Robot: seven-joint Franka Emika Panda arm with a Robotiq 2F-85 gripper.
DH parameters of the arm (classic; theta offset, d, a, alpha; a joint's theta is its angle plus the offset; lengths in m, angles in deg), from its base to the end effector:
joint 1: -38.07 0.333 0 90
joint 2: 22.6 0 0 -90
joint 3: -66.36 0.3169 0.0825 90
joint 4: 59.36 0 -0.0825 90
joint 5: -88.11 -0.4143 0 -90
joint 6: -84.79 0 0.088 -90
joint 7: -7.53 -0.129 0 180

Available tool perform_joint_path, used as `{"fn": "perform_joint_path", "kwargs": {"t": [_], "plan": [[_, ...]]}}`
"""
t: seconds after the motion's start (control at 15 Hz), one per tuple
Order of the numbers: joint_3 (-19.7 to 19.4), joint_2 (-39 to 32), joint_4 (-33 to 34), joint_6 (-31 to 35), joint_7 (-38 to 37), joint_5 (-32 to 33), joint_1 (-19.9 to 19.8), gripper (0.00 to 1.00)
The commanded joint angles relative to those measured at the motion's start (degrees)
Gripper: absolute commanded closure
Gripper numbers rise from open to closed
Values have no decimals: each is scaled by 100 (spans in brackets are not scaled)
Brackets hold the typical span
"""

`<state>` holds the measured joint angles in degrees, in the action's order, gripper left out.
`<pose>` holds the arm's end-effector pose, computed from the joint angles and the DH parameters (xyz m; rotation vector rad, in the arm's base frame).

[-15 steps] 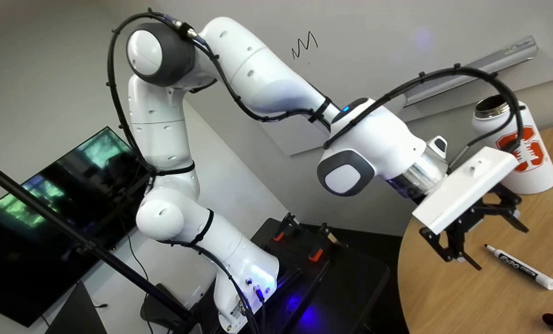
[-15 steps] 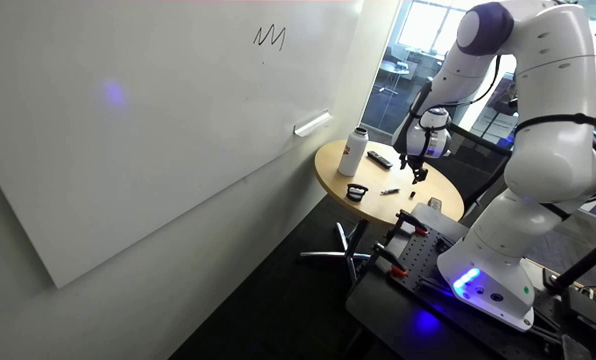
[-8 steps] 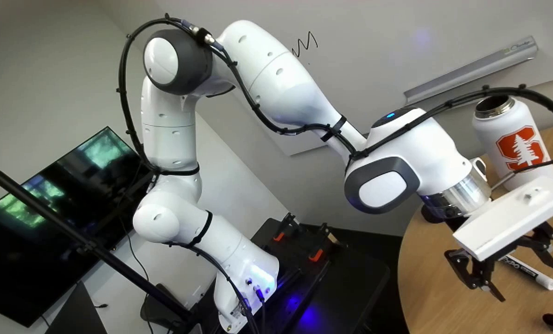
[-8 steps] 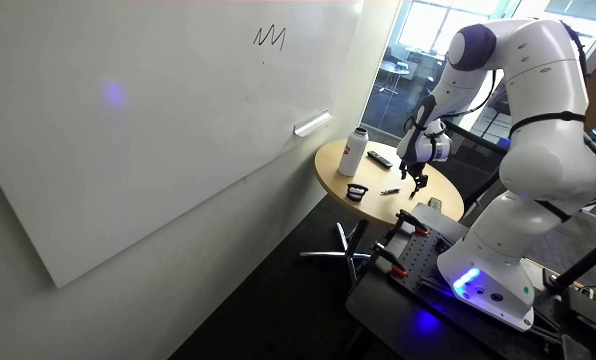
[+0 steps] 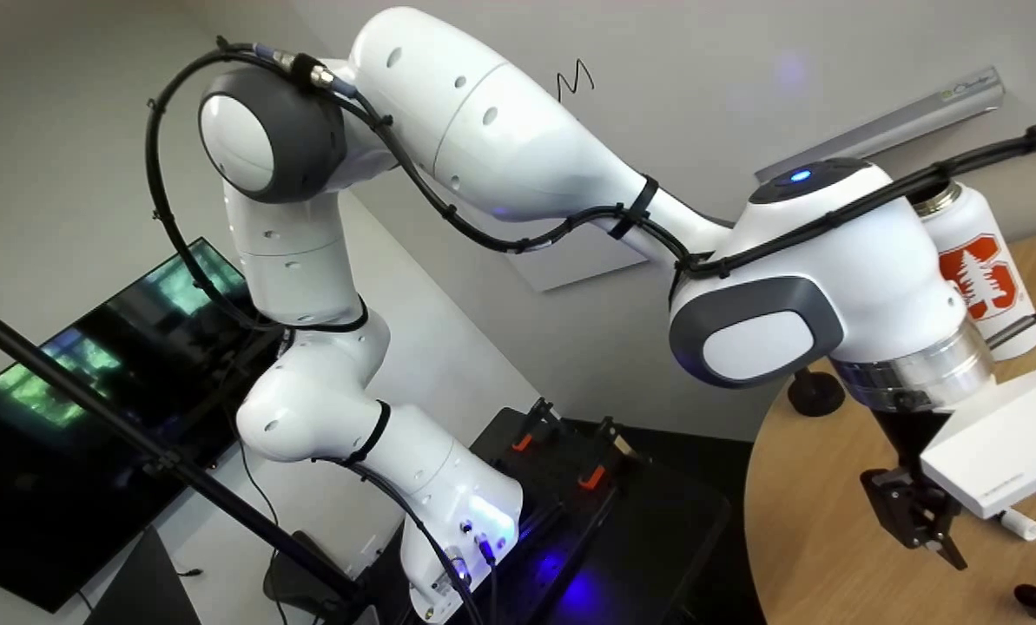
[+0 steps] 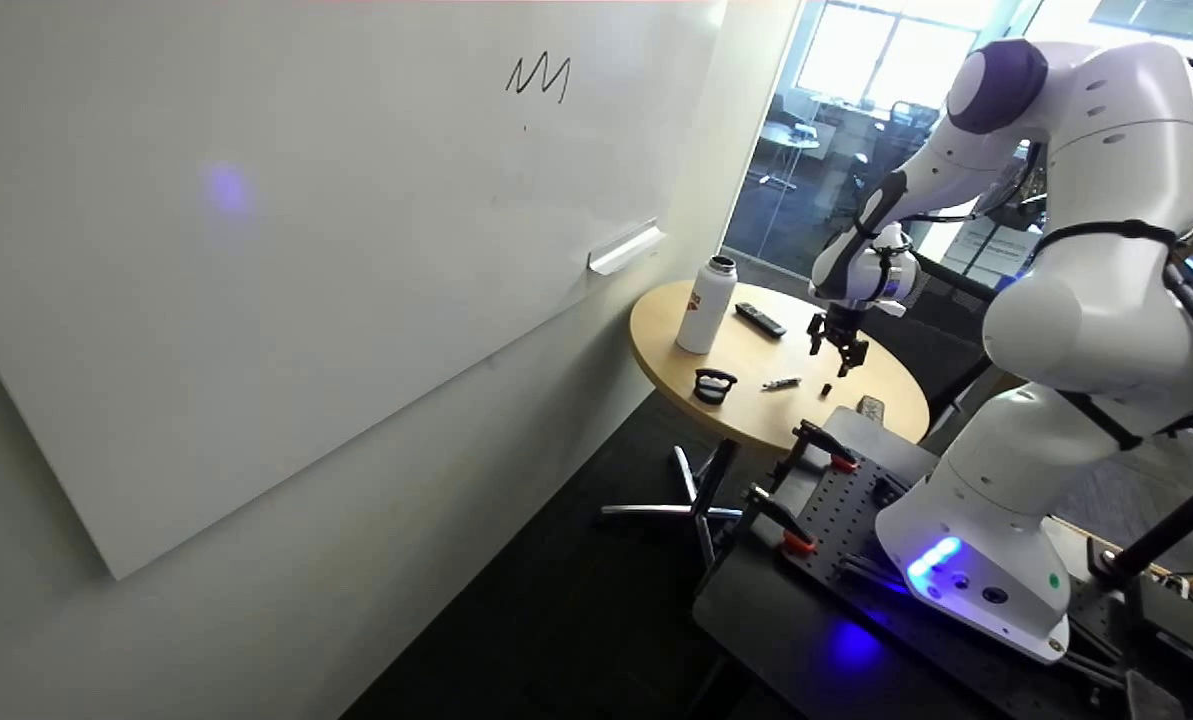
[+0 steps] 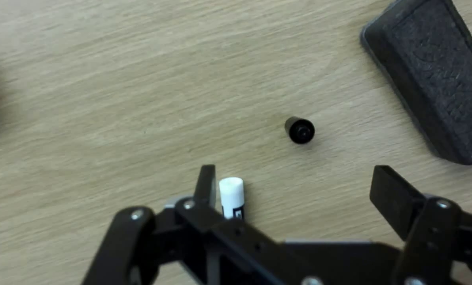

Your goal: Use the marker to write on the board

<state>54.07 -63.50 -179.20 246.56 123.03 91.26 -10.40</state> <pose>0.2746 -0.5102 0.0364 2.6718 1.5668 -0.2420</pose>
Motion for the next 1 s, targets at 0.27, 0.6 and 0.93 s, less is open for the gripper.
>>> {"fn": "perform_joint_path", "kwargs": {"t": [0.27, 0.6, 0.93], "plan": [[861, -309, 325, -216, 145, -36, -642, 0], [1178, -493, 417, -71, 98, 22, -894, 0], [1162, -652, 632, -77, 7, 60, -862, 0]]}}
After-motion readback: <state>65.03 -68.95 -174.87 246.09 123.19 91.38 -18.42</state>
